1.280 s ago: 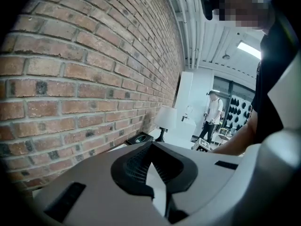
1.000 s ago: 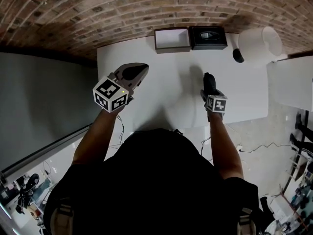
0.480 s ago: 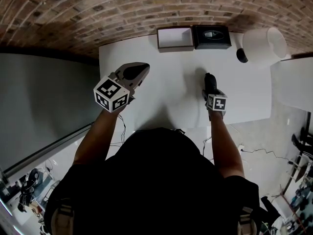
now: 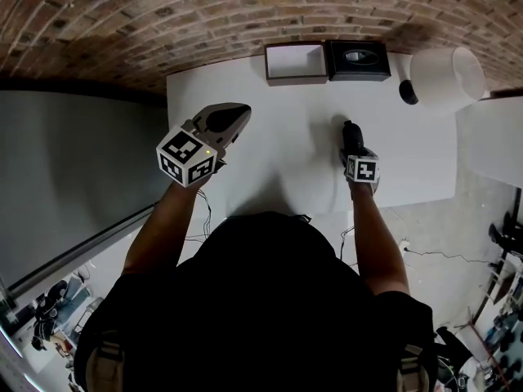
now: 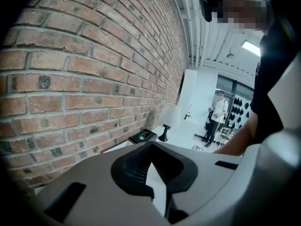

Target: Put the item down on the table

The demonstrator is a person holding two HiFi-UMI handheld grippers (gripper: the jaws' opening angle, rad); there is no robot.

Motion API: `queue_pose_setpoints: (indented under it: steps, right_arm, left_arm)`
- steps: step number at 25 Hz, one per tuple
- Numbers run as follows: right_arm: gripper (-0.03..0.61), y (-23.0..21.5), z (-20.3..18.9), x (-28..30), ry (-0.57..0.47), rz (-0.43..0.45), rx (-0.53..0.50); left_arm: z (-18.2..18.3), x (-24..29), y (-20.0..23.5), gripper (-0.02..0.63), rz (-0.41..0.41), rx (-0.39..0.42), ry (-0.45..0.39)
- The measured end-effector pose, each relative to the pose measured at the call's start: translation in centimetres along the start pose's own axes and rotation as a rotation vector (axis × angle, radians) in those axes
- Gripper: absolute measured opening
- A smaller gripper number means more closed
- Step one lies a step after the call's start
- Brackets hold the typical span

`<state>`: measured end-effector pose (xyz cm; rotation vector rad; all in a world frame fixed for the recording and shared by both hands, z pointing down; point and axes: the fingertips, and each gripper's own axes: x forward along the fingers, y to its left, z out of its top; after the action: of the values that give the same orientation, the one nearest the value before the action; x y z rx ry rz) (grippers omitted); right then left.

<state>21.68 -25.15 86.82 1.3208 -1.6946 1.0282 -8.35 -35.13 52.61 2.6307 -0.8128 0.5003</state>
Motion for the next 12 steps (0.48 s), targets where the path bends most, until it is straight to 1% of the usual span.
queue_pose_setpoints:
  steps: [5,8,12]
  right_arm:
    - [0.351,-0.06,0.01,0.43,0.002,-0.005,-0.001]
    - [0.353,-0.15,0.21,0.55,-0.004,-0.006,-0.020]
    - [0.354,-0.60,-0.42,1.02,0.019,-0.016,-0.015]
  left_arm:
    - [-0.22,0.13,0.20,0.014,-0.001,-0.002,0.009]
    - [0.00,0.29,0.12,0.014,-0.005,-0.008,0.010]
    - [0.23,0.40,-0.06,0.014,-0.009,-0.009,0.008]
